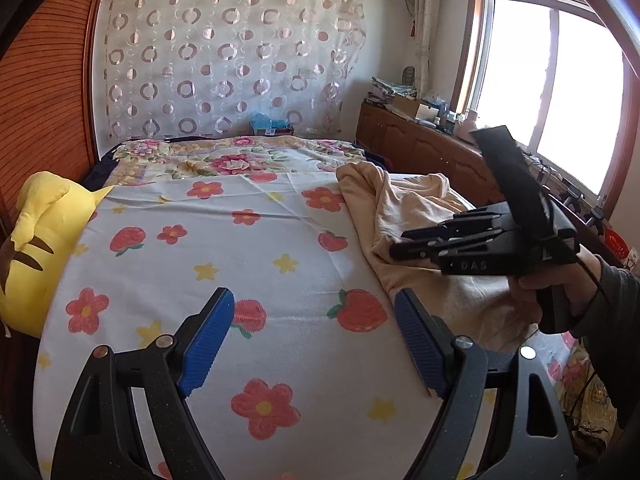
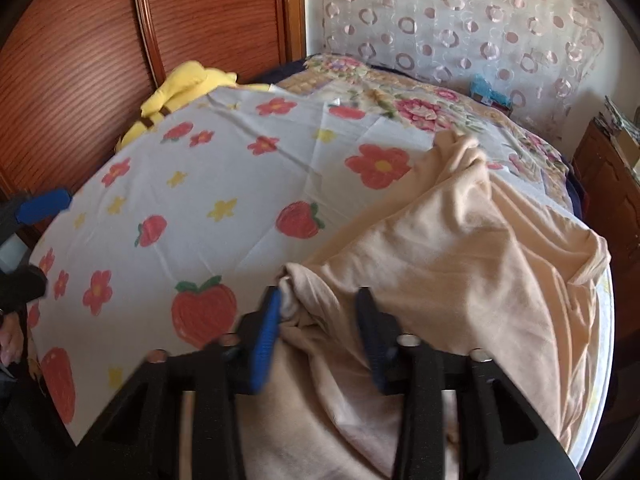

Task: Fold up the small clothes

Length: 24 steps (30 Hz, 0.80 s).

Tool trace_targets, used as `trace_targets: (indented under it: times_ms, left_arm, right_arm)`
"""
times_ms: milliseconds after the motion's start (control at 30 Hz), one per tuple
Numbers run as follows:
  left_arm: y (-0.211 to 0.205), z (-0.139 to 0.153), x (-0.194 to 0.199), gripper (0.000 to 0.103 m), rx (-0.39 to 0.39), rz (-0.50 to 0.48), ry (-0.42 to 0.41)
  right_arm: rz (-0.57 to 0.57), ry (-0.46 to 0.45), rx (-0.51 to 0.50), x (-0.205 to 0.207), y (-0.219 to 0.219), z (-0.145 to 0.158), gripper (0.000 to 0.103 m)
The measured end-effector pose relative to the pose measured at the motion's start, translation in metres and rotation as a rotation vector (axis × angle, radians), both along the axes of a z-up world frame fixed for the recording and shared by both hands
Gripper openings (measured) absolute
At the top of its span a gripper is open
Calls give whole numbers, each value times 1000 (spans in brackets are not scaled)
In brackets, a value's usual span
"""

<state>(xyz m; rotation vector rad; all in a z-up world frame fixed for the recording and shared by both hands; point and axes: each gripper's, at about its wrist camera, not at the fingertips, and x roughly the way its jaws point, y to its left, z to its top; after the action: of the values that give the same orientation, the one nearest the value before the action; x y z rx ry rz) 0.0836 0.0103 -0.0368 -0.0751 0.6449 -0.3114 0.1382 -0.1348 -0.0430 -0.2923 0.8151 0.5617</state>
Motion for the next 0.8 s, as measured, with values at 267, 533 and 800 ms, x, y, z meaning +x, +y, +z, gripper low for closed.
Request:
trace_targets:
  times_ms: [267, 533, 800]
  left_arm:
    - [-20, -3, 17, 83, 10, -51, 29]
    - [-55, 8, 55, 83, 49, -114, 39]
    - [-87, 8, 121, 83, 107, -148, 75]
  right_arm:
    - [-58, -133, 55, 0, -55, 34, 4]
    - [-261, -242, 26, 21, -152, 65, 4]
    - [-375, -210, 16, 59, -191, 45, 4]
